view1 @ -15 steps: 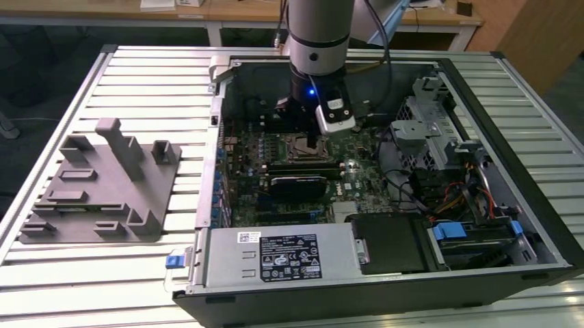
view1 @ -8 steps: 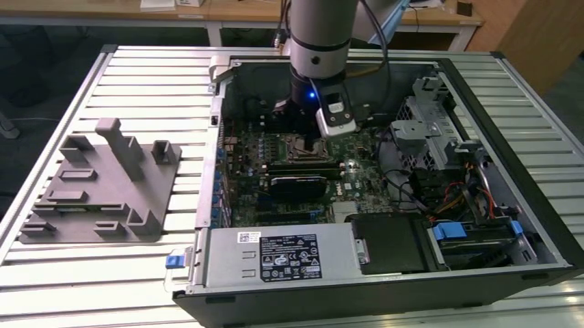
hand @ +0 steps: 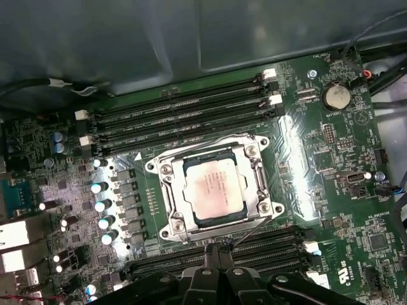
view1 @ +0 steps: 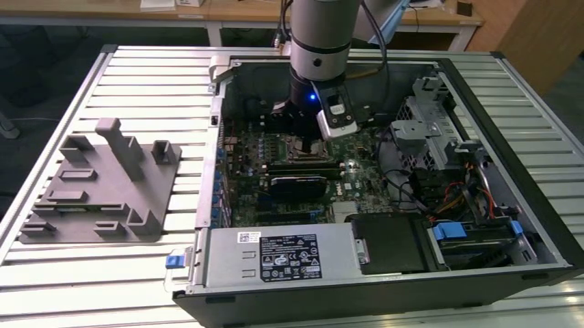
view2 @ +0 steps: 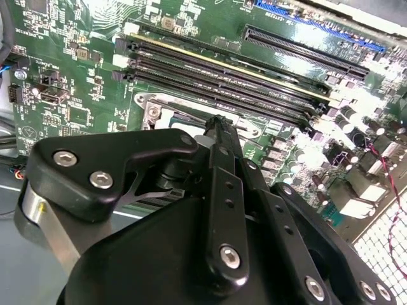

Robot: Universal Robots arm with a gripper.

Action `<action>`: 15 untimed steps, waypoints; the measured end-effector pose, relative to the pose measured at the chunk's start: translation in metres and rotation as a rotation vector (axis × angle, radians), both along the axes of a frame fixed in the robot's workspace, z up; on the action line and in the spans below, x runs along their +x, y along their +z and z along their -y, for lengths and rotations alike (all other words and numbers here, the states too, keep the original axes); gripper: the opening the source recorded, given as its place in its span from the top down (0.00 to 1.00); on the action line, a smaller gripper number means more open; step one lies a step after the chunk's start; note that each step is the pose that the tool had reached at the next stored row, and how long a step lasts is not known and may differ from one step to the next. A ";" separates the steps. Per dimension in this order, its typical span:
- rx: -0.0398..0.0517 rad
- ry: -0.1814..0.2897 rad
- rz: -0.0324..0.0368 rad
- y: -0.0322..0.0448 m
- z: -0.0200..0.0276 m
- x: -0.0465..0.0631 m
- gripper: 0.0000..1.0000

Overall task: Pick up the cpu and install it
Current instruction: 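Install the second cpu locking lever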

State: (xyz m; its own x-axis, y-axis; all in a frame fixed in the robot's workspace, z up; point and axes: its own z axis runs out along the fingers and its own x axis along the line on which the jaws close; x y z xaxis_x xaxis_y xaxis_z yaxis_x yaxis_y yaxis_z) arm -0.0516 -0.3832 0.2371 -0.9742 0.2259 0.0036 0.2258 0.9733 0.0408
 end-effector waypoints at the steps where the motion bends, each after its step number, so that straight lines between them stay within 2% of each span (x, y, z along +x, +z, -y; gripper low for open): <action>1: 0.0000 0.000 0.0000 0.0000 0.0000 0.000 0.89; 4: 0.0002 0.001 0.0001 -0.0001 0.0001 0.000 0.89; 8: 0.0000 0.016 0.0000 -0.0008 0.0027 0.000 0.89; 15: 0.0011 0.076 0.0002 -0.0044 0.0048 -0.003 0.89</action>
